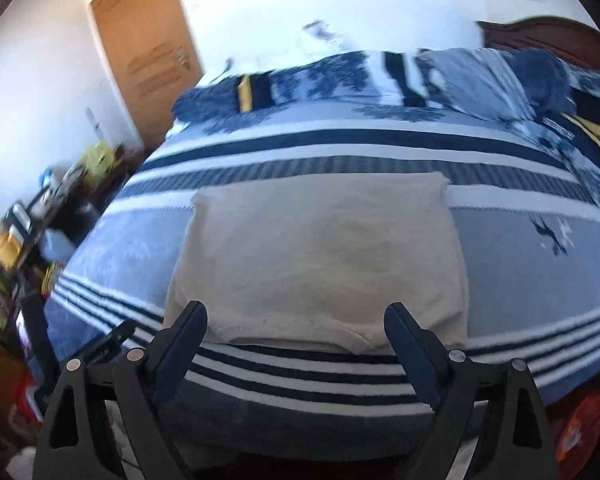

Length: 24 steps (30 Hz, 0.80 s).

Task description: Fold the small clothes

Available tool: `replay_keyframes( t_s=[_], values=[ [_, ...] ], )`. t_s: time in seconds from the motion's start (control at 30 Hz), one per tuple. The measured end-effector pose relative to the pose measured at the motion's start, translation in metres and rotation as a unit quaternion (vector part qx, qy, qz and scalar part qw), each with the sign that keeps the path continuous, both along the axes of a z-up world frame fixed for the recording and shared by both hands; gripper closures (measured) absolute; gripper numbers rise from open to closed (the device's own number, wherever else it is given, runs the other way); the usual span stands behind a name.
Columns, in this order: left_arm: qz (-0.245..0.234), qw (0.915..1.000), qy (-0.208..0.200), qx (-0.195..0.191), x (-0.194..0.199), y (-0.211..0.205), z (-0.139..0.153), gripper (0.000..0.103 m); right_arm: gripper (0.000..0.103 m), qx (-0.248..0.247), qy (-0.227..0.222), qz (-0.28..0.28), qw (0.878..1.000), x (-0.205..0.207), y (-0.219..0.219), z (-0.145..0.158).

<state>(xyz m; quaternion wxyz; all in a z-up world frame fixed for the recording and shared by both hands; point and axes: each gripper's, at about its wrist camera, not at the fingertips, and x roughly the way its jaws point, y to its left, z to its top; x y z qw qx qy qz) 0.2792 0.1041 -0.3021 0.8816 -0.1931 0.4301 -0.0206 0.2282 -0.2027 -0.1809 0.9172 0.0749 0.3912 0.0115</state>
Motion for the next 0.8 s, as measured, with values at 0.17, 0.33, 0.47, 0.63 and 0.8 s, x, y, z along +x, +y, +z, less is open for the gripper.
replay_keyframes(
  t_s=[0.17, 0.33, 0.47, 0.63, 0.8],
  values=[
    [-0.029, 0.9993, 0.019, -0.013, 0.047, -0.017, -0.008, 0.024, 0.011, -0.006, 0.000, 0.006, 1.000, 0.033, 0.007, 0.000],
    [-0.066, 0.9928, 0.066, -0.075, 0.079, -0.031, -0.036, 0.024, 0.012, -0.003, 0.020, 0.022, 1.000, 0.072, 0.014, -0.011],
    [-0.053, 0.9860, 0.084, -0.134, 0.085, -0.022, -0.052, 0.024, 0.012, 0.000, 0.035, 0.051, 0.998, 0.103, 0.028, -0.021],
    [-0.045, 0.9816, 0.082, -0.166, 0.086, -0.016, -0.052, 0.040, 0.018, 0.021, 0.070, 0.092, 0.993, 0.150, 0.051, -0.038],
    [-0.031, 0.9776, 0.086, -0.190, 0.084, -0.016, -0.056, 0.050, 0.020, 0.065, 0.158, 0.165, 0.971, 0.208, 0.089, -0.067]
  ],
)
